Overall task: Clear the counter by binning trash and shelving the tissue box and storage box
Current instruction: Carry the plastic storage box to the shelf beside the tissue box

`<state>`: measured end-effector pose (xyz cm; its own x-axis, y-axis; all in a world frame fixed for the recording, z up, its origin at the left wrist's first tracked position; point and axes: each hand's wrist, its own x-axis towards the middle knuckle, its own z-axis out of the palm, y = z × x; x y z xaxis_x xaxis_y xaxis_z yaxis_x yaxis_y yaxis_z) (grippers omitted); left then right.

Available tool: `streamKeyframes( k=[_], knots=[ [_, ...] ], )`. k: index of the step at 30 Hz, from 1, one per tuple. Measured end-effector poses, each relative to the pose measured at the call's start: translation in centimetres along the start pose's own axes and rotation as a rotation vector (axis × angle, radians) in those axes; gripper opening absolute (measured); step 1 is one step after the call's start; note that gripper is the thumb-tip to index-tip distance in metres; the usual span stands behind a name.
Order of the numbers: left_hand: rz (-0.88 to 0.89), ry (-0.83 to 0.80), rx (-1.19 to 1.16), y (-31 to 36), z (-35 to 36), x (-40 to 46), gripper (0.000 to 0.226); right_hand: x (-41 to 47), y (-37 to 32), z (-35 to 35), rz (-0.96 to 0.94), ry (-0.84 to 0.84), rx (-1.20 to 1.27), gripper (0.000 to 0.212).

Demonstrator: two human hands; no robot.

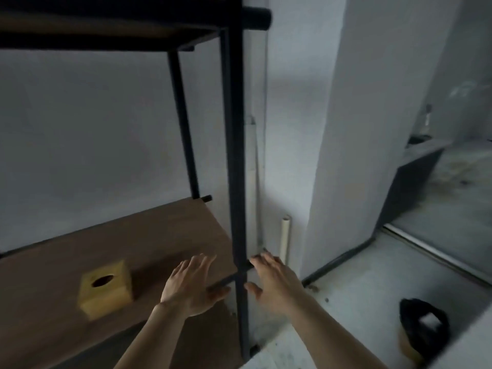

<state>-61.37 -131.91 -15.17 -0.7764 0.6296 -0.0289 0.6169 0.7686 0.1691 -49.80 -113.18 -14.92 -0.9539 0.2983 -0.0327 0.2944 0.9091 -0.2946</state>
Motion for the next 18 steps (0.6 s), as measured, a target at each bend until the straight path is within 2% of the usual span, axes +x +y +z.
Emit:
streamKeyframes(
  k=[5,10,18],
  knots=[
    [0.216,-0.093,-0.060,13.5,1.3,0.3,0.101,-9.3,11.1,-4.5,0.186,0.032,0.023,0.065],
    [0.466,-0.148,-0.016,29.8,2.1,0.9,0.104,-20.3,22.3,-9.8,0.439,0.120,-0.013,0.068],
    [0.862,-0.125,-0.038,53.1,1.2,-1.2,0.090,-36.8,34.5,-18.2,0.869,0.247,-0.071,0.065]
  ],
)
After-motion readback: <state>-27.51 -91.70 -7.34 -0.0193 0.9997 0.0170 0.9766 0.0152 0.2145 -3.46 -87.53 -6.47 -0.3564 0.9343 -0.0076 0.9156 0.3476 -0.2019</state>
